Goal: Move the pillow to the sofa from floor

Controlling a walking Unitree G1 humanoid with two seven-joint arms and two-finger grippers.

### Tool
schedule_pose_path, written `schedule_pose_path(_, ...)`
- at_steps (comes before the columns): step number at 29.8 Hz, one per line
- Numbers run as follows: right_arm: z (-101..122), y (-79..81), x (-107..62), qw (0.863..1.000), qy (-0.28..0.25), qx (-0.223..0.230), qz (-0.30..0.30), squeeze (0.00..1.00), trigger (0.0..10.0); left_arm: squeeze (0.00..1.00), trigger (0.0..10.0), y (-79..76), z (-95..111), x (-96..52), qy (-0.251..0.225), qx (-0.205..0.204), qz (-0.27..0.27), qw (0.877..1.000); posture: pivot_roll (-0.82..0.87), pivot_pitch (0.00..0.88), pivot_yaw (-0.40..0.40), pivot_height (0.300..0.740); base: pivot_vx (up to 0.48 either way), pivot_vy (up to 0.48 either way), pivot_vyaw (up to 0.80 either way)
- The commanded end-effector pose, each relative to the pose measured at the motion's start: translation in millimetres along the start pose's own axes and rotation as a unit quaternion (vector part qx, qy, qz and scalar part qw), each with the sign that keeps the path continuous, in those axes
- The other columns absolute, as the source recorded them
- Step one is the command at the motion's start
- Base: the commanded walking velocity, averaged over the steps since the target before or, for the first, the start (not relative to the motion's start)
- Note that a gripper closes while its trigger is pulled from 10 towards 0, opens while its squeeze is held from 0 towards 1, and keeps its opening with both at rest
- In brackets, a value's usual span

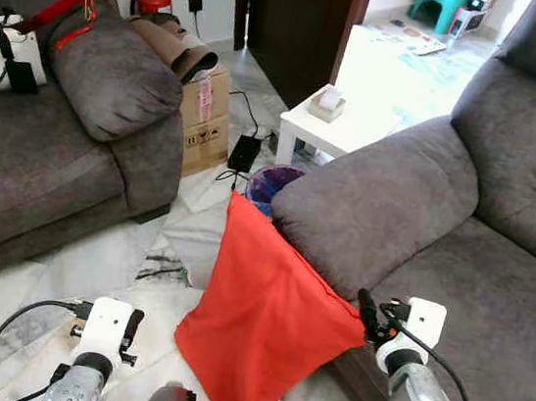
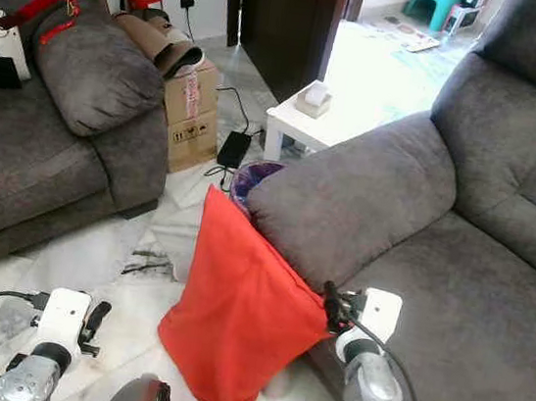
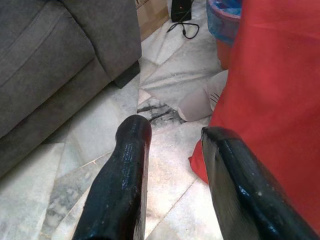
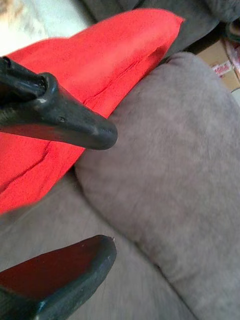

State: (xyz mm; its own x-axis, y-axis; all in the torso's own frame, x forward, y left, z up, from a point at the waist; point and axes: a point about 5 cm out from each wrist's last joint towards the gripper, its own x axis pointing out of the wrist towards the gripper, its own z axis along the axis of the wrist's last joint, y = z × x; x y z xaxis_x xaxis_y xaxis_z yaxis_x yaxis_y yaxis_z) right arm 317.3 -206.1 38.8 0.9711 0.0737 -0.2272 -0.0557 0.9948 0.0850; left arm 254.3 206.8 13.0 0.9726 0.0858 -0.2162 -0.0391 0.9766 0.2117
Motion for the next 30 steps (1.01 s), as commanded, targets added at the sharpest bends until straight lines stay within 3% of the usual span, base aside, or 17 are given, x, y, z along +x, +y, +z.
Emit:
schedule_pose_path(1, -2.1, -1.0, -0.1, 0.998, 0.026, -0.061, 0.018, 0.0, 10.0, 0.0, 10.0, 0.3, -6.8, -4.7, 0.012, -0.001, -0.003, 1.0, 0.15, 0.164, 0.003, 0.627, 0.0, 0.0, 0.0)
schedule_pose_path(2, -1.2, -1.2, 0.4, 0.997, 0.029, -0.071, 0.028, 0.0, 10.0, 0.0, 10.0, 0.0, -6.8, -4.8, 0.012, -0.001, -0.004, 1.0, 0.15, 0.164, 0.003, 0.627, 0.0, 0.0, 0.0)
schedule_pose_path(3, 0.1, -1.2, 1.0, 0.996, 0.031, -0.079, 0.035, 0.31, 10.0, 0.0, 10.0, -0.3, -6.7, -4.8, 0.012, -0.001, -0.005, 1.0, 0.15, 0.164, 0.003, 0.627, 0.0, 0.0, 0.0)
schedule_pose_path(4, 2.3, -1.4, 1.9, 0.994, 0.032, -0.09, 0.043, 1.0, 10.0, 0.0, 10.0, -0.2, -6.7, -5.1, 0.011, -0.001, -0.006, 1.0, 0.15, 0.164, 0.003, 0.627, 0.0, 0.0, 0.0)
schedule_pose_path(6, 7.4, -1.8, 4.6, 0.99, 0.036, -0.126, 0.053, 1.0, 10.0, 0.0, 10.0, 0.5, -6.4, -6.0, 0.01, 0.0, -0.006, 1.0, 0.16, 0.166, 0.003, 0.627, 0.0, 0.0, 0.0)
schedule_pose_path(13, 14.8, 5.4, 10.8, 0.977, 0.05, -0.183, 0.093, 1.0, 10.0, 0.0, 10.0, 2.4, -4.4, -10.4, 0.001, 0.005, -0.011, 1.0, 0.19, 0.178, 0.012, 0.627, 0.0, 0.0, 0.0)
schedule_pose_path(22, 13.0, 11.8, 13.9, 0.97, 0.078, -0.203, 0.111, 1.0, 10.0, 0.0, 10.0, 8.5, 1.3, -21.9, -0.012, 0.008, -0.022, 1.0, 0.24, 0.213, 0.03, 0.627, 0.0, 0.0, 0.0)
schedule_pose_path(23, 13.1, 12.5, 14.1, 0.969, 0.078, -0.205, 0.112, 0.89, 10.0, 0.0, 10.0, 9.1, 1.6, -23.6, -0.013, 0.008, -0.023, 1.0, 0.25, 0.22, 0.034, 0.627, 0.0, 0.0, 0.0)
schedule_pose_path(24, 13.2, 13.1, 14.2, 0.969, 0.077, -0.207, 0.113, 0.89, 10.0, 0.0, 10.0, 9.4, 1.8, -24.8, -0.013, 0.009, -0.023, 1.0, 0.25, 0.22, 0.034, 0.627, 0.0, 0.0, 0.0)
schedule_pose_path(25, 14.3, 12.5, 15.1, 0.968, 0.077, -0.216, 0.103, 0.0, 10.0, 0.0, 10.0, 10.1, 3.6, -28.2, -0.015, 0.008, -0.026, 0.999, 0.26, 0.225, 0.038, 0.627, 0.0, 0.0, 0.0)
schedule_pose_path(30, 17.1, 10.5, 17.6, 0.977, 0.081, -0.182, 0.08, 0.0, 10.0, 0.0, 10.0, 11.9, 9.4, -35.3, -0.019, 0.007, -0.033, 0.999, 0.3, 0.247, 0.052, 0.627, 0.0, 0.0, 0.0)
